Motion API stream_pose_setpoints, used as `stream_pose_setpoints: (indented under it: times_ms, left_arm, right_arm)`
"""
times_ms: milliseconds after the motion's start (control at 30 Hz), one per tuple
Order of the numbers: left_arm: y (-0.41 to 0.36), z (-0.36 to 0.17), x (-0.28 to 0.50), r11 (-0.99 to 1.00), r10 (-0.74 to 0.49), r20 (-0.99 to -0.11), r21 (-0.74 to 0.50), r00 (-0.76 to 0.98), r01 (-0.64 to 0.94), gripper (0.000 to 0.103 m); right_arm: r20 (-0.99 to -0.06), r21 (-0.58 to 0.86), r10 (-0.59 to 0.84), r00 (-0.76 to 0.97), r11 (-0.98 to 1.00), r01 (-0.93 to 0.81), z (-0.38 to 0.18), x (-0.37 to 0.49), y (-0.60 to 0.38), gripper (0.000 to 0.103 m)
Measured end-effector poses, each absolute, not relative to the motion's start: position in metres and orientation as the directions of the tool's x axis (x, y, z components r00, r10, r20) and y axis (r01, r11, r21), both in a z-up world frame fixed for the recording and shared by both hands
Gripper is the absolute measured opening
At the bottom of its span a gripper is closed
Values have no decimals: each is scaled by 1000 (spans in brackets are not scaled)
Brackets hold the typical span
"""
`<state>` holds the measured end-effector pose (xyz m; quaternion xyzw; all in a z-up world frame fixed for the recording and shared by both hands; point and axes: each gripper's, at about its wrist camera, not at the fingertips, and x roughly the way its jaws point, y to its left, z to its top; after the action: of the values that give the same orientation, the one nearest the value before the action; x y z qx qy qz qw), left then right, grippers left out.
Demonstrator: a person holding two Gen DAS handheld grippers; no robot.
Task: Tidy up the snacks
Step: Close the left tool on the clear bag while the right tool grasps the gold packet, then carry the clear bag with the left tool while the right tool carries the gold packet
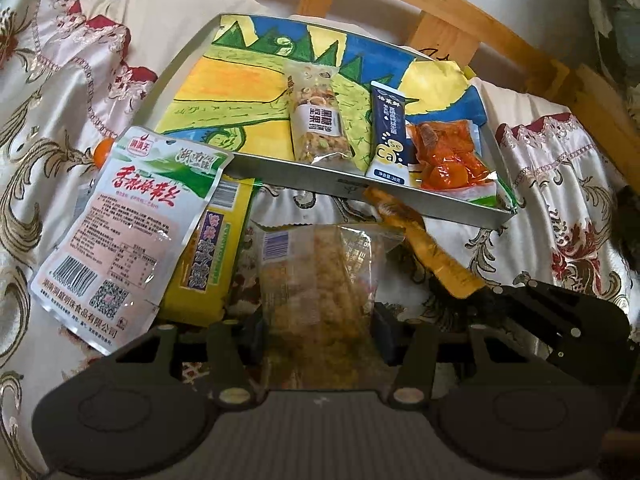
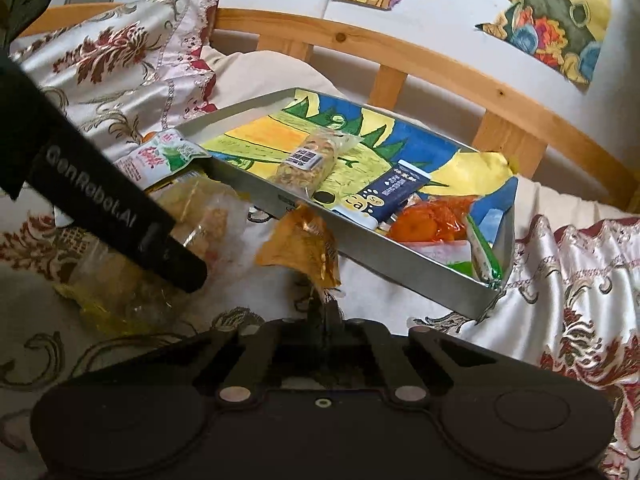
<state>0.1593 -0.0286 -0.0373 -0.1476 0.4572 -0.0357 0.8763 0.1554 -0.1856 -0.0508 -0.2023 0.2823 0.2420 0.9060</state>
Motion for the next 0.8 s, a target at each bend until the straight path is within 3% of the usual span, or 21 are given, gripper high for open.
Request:
stream_pose_setpoints:
  times_ms: [267, 800]
  left_arm:
    - [-24, -34, 155, 950, -202, -779, -302, 593, -73, 55]
    - [-46, 23, 225, 959, -194, -697, -282, 690, -15, 55]
  right_arm:
    - [-576, -229, 320, 752, 820, -524, -45, 152, -190, 0]
    - [-365, -262, 277, 889, 885, -384, -4, 166, -211, 0]
